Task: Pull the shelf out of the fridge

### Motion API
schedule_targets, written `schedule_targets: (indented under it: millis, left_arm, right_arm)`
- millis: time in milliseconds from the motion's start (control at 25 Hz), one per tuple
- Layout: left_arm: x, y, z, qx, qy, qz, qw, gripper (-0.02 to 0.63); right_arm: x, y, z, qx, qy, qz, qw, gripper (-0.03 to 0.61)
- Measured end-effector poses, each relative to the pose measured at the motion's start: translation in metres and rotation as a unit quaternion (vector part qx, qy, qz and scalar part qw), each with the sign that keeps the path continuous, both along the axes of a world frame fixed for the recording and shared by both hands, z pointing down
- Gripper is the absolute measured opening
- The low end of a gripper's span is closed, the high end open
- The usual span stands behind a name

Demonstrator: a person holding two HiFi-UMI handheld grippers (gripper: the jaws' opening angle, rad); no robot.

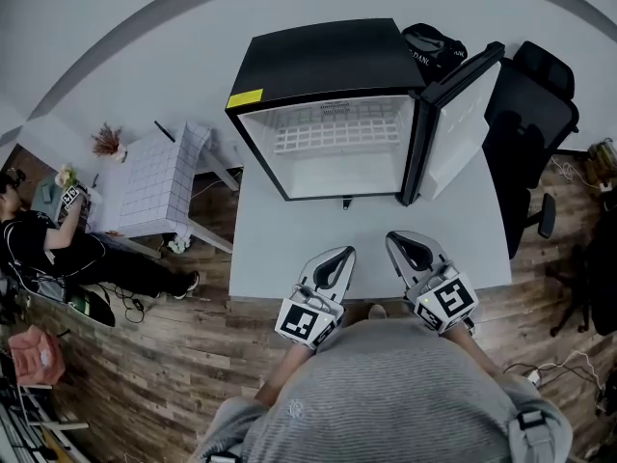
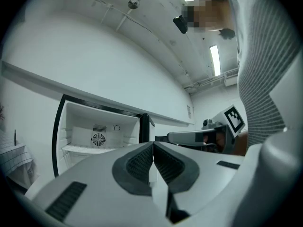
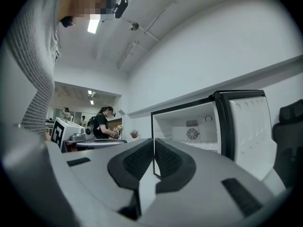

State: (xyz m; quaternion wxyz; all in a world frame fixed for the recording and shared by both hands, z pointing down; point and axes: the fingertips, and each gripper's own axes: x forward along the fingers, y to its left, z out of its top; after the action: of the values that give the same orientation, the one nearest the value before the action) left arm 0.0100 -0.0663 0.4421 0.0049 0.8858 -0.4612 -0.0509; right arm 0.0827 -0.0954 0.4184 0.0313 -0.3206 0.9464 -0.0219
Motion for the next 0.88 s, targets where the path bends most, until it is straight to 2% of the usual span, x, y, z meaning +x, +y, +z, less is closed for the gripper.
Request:
schedule_targets:
  millis: [320, 600, 880]
  left_arm:
    - [-0.015, -0.025, 0.003, -0.015, 0.003, -0.014, 0.9998, 0.011]
    - [-0.027, -0.051, 0.004, -0.022, 0.004, 0.027, 0.9994, 0.011]
    - [-0.037, -0.078, 0.006, -0.028, 0.01, 0.042, 0.9987, 0.011]
  right_arm:
    - [-0.019, -0.025, 0.008, -0.013, 0.004, -0.014, 1.0, 0.014]
    - [-0.022, -0.058, 0.007, -0.025, -0.001, 0.032, 0.999, 0.014]
    - [-0.024, -0.08, 0.005, -0.024, 0.002, 0.06, 0.998, 0.014]
